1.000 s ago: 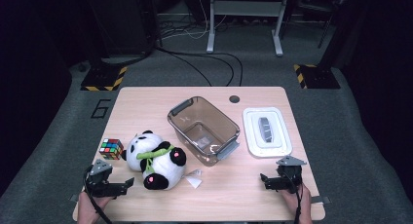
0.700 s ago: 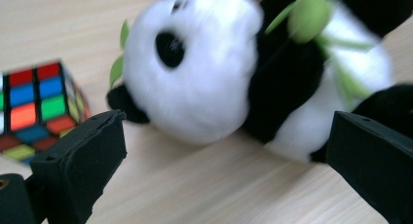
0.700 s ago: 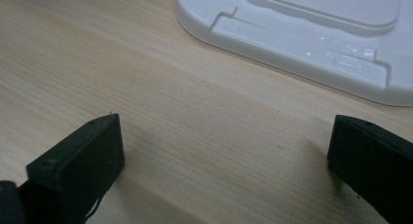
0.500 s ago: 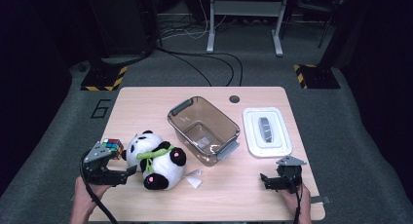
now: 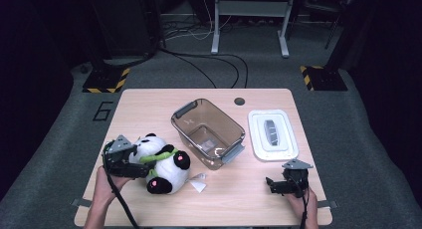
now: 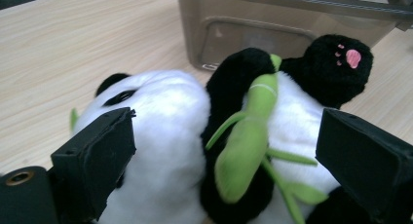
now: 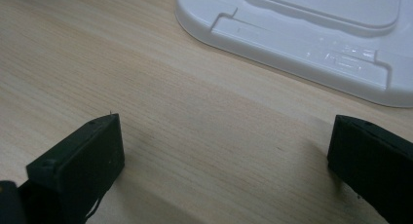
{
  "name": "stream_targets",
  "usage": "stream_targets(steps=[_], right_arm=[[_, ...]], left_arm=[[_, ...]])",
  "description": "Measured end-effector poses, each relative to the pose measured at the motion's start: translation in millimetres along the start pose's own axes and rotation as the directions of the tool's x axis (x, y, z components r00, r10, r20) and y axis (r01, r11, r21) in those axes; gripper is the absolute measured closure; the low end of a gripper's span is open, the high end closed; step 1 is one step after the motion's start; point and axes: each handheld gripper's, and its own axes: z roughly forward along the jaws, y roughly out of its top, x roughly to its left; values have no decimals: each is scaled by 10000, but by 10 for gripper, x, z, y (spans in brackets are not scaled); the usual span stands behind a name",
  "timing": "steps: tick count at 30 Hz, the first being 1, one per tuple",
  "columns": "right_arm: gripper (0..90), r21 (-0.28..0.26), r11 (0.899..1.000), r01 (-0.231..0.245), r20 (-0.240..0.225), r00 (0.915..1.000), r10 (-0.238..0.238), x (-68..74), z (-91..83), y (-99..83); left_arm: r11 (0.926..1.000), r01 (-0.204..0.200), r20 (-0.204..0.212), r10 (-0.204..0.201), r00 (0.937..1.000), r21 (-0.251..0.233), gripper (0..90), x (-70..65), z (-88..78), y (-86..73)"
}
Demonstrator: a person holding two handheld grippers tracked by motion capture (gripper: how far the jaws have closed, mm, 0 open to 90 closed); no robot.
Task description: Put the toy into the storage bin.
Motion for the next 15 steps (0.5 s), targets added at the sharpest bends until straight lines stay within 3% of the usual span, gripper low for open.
stream_targets(steps=[8,10,15], right_arm=[[0,-6,10000,1,-6,10000,-1,-1,1,1],[0,-23,10000,2,-4,10000,-2,-1,3,1],[0,22,10000,7,-23,10000,-7,-2,2,5]], left_arm=[[9993,-240,559,223,9982,294,194,-70,227,17],[9980,-279,739,237,9970,564,312,-59,299,-15],[9982,380,1139,-431,9926,464,495,-21,377,-85]])
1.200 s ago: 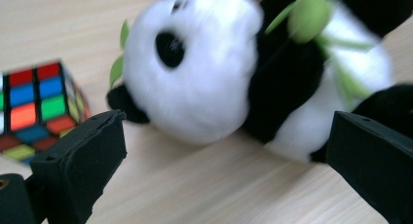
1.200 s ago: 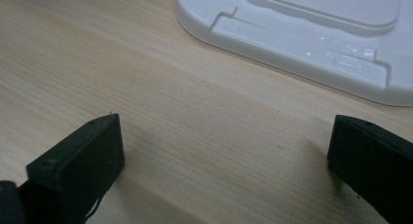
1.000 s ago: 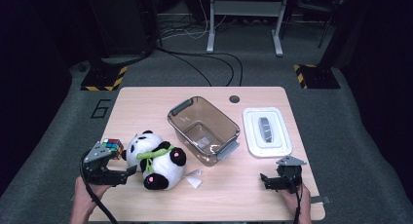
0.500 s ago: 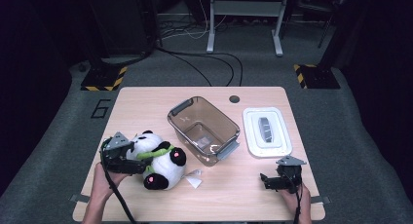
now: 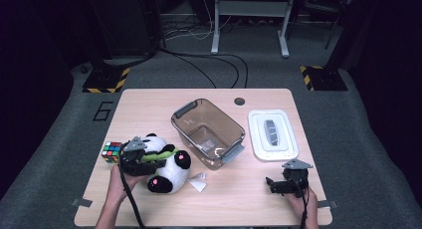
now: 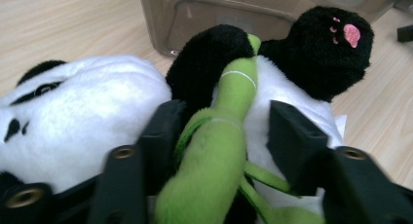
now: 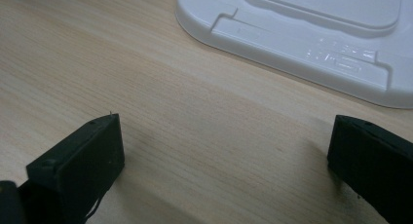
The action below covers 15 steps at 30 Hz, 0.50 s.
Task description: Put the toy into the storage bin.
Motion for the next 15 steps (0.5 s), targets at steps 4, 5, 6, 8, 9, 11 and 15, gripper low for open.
stream_targets(steps=[4,5,6,8,9,11,15], right_arm=[[0,2,10000,3,0,10000,-3,0,0,0],[0,0,10000,1,2,10000,-1,0,0,0],[0,14,10000,-35,4,10000,35,2,0,0],[0,11,10000,-28,1,10000,28,2,0,1],[0,13,10000,-26,-1,10000,26,1,0,1],[0,-14,10000,-77,1,10000,77,5,4,2],[0,-5,10000,-71,0,10000,71,5,4,3]], left_arm=[[10000,-16,73,16,10000,-39,665,-8,7,-34],[10000,27,143,-27,9999,-44,686,-6,4,-38],[10000,-33,179,34,9998,-53,700,2,-4,-43],[9998,-72,244,76,9997,-165,721,5,-13,-54],[9997,-154,302,160,9994,-178,730,6,-26,-60],[9994,-293,320,299,9990,-204,737,3,-56,-70],[9983,-531,388,541,9978,-242,745,6,-115,-68]])
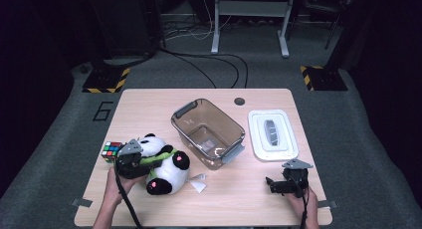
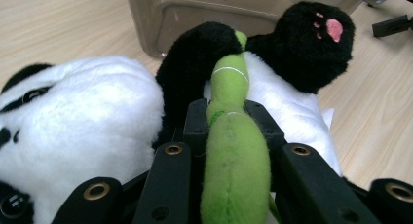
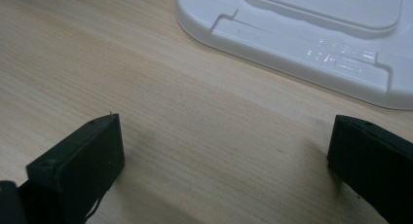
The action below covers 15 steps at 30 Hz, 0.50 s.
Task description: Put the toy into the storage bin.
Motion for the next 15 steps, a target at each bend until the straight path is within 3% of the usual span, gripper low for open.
stream_targets(steps=[15], right_arm=[[0,-2,10000,-21,40,10000,21,2,1,2]], left_arm=[[9971,-695,42,697,9976,-300,752,-60,-259,131]])
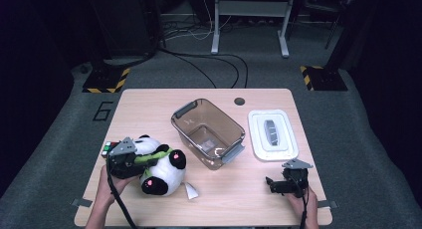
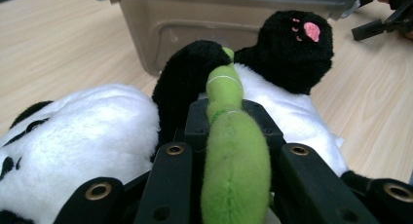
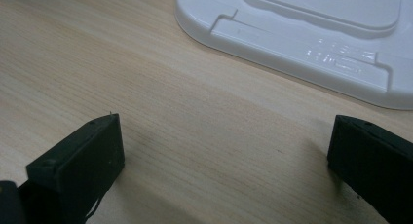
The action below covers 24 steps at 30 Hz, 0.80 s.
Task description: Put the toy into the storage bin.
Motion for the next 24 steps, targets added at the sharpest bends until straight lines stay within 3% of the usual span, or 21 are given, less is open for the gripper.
stream_targets(steps=[5,24], right_arm=[[0,-5,10000,5,-4,10000,-5,-1,1,0],[0,0,10000,8,-5,10000,-8,-1,0,0]], left_arm=[[9995,-313,-69,312,9995,-79,752,-50,-84,111],[9976,-619,-163,615,9980,-312,753,-59,-253,397]])
